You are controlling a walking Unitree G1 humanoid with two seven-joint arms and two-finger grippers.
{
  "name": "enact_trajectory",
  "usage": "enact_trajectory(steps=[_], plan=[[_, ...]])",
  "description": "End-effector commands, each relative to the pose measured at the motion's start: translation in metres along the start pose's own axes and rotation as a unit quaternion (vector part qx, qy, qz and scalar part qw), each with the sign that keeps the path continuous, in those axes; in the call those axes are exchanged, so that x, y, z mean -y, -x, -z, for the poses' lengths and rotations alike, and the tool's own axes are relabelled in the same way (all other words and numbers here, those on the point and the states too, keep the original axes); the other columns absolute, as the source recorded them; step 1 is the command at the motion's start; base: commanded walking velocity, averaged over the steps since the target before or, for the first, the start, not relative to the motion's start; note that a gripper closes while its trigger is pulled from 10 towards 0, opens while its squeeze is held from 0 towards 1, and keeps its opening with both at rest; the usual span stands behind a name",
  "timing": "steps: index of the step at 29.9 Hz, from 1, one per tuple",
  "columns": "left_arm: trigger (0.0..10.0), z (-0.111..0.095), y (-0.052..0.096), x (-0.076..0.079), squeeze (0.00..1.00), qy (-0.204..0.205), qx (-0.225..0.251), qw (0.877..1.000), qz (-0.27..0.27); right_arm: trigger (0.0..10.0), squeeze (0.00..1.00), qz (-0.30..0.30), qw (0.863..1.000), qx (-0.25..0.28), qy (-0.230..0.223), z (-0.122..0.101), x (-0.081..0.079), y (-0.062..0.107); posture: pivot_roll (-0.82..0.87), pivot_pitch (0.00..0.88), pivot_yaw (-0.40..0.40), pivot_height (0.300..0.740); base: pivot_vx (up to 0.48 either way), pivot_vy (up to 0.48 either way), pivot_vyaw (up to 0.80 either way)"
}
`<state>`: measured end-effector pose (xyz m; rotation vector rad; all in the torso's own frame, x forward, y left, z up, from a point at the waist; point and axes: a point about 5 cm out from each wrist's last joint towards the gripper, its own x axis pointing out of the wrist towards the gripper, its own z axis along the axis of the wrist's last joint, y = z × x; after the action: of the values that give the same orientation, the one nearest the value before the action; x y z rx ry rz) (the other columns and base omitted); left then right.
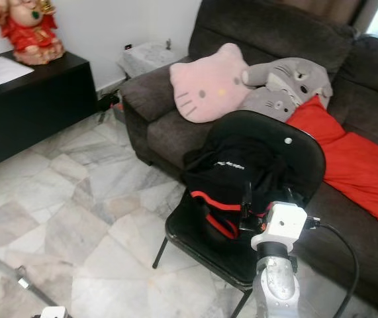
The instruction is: Hang hanger
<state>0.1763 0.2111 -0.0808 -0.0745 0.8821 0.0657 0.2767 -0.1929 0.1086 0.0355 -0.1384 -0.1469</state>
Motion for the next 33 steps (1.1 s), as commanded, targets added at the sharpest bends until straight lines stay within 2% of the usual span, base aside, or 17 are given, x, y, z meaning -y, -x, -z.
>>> enact_trajectory(steps=[1,13,15,16,18,20,21,24,25,26,28,31,33], plan=[[10.0,0.015,0.005,-0.006,0.00,-0.004,-0.025,1.000,-0.006,10.0,0.00,-0.007,1.000,0.011,-0.009,-0.006,-0.006,-0.002,-0.19,0.086,-0.044,0.740,0.255,0.000,0.00],[10.0,0.015,0.005,-0.005,0.00,-0.010,-0.024,1.000,-0.002,10.0,0.00,0.027,0.999,0.028,-0.005,-0.012,0.003,-0.002,-0.19,0.085,-0.040,0.740,0.064,0.000,0.00],[10.0,0.015,0.005,-0.005,0.00,-0.010,-0.023,1.000,-0.001,10.0,0.00,0.048,0.998,0.036,0.001,-0.016,0.010,-0.003,-0.19,0.088,-0.041,0.740,0.000,0.000,0.00],[10.0,0.015,0.005,-0.005,0.00,-0.010,-0.023,1.000,-0.001,10.0,0.00,0.072,0.996,0.048,0.012,-0.023,0.020,-0.003,-0.19,0.094,-0.042,0.740,0.000,0.000,0.00],[10.0,0.014,0.004,-0.005,0.00,-0.010,-0.022,1.000,-0.001,10.0,0.00,0.081,0.995,0.054,0.018,-0.027,0.024,-0.003,-0.19,0.095,-0.042,0.740,0.000,0.000,0.00],[10.0,0.014,0.004,-0.005,0.00,-0.010,-0.022,1.000,-0.002,10.0,0.00,0.094,0.992,0.056,0.056,-0.032,0.033,0.001,-0.20,0.098,-0.040,0.740,0.000,0.000,0.00],[10.0,0.015,0.005,-0.005,0.00,-0.010,-0.023,1.000,-0.002,10.0,0.00,0.095,0.988,0.063,0.100,-0.037,0.040,0.006,-0.20,0.100,-0.041,0.740,0.000,0.000,0.00],[10.0,0.015,0.005,-0.006,0.00,-0.011,-0.024,1.000,-0.002,10.0,0.00,0.103,0.976,0.070,0.180,-0.046,0.049,0.022,-0.21,0.107,-0.039,0.740,0.000,0.000,0.00],[10.0,0.015,0.005,-0.006,0.00,-0.012,-0.024,1.000,-0.002,10.0,0.00,0.124,0.963,0.070,0.228,-0.053,0.057,0.035,-0.21,0.110,-0.037,0.740,0.000,0.000,0.00],[10.0,0.015,0.005,-0.006,0.00,-0.013,-0.024,1.000,-0.003,10.0,0.00,0.132,0.959,0.067,0.243,-0.054,0.059,0.039,-0.22,0.111,-0.037,0.740,0.000,0.000,0.00],[10.0,0.015,0.005,-0.007,0.00,-0.014,-0.025,1.000,-0.002,10.0,0.00,0.150,0.954,0.053,0.253,-0.054,0.064,0.048,-0.23,0.113,-0.036,0.740,0.000,0.000,0.00],[10.0,0.014,0.005,-0.006,0.00,-0.016,-0.026,1.000,-0.001,10.0,0.00,0.188,0.948,-0.014,0.257,-0.044,0.073,0.065,-0.23,0.115,-0.036,0.740,0.000,0.000,0.00],[10.0,0.013,0.004,-0.006,0.00,-0.017,-0.025,1.000,0.001,10.0,0.00,0.198,0.951,-0.054,0.231,-0.035,0.074,0.071,-0.23,0.116,-0.038,0.740,0.000,0.000,0.00]])
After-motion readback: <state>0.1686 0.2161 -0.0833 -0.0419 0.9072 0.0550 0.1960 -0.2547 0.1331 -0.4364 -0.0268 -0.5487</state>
